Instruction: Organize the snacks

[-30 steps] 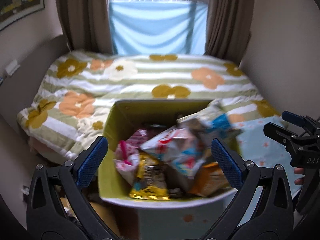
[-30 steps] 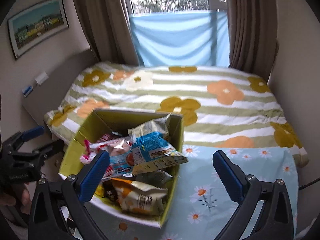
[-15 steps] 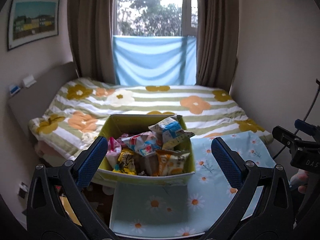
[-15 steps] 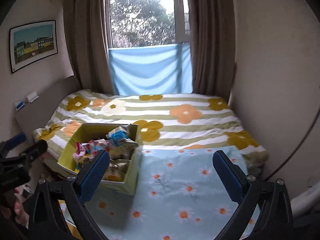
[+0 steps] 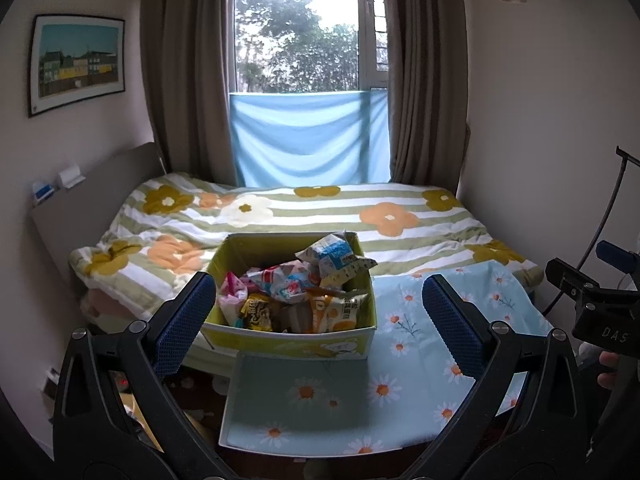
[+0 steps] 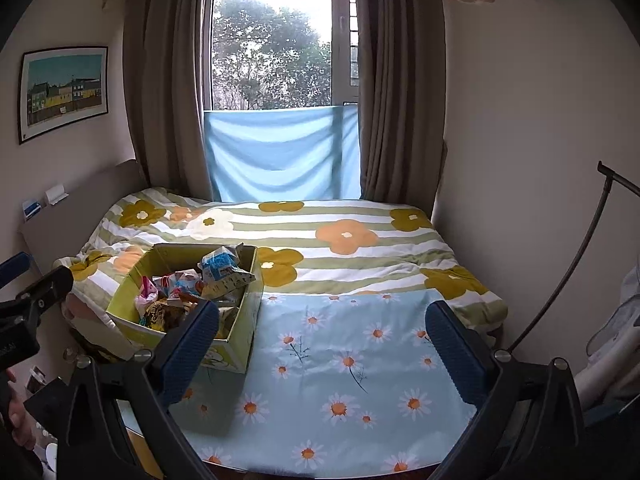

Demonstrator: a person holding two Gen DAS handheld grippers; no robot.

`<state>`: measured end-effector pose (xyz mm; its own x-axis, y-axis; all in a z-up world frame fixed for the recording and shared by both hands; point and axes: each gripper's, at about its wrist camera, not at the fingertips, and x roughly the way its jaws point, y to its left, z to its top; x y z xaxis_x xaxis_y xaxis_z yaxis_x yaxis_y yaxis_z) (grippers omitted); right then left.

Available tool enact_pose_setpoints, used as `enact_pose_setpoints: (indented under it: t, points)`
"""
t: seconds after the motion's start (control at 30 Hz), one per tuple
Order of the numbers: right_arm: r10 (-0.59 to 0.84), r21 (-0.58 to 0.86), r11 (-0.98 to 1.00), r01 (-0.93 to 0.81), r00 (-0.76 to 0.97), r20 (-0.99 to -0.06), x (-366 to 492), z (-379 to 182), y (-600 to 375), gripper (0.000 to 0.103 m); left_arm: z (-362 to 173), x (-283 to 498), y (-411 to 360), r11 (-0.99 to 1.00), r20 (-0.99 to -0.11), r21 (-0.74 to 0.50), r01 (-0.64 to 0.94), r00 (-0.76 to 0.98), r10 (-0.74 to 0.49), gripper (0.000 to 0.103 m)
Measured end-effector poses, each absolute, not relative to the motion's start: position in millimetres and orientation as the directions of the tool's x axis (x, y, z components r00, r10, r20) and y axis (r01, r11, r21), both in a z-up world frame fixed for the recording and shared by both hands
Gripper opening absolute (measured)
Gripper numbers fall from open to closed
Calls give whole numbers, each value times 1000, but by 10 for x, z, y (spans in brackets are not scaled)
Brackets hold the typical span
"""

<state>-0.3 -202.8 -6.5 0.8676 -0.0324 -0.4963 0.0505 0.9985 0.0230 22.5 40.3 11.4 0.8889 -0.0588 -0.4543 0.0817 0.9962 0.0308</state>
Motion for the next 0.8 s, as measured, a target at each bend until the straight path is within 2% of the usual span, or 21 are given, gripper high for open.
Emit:
enact_pose_setpoints:
  t: [0.8]
  points:
    - [-64, 22, 996, 87, 862, -503, -45, -92, -2016, 102, 111, 261, 379, 995, -453, 28, 94, 889, -71, 103]
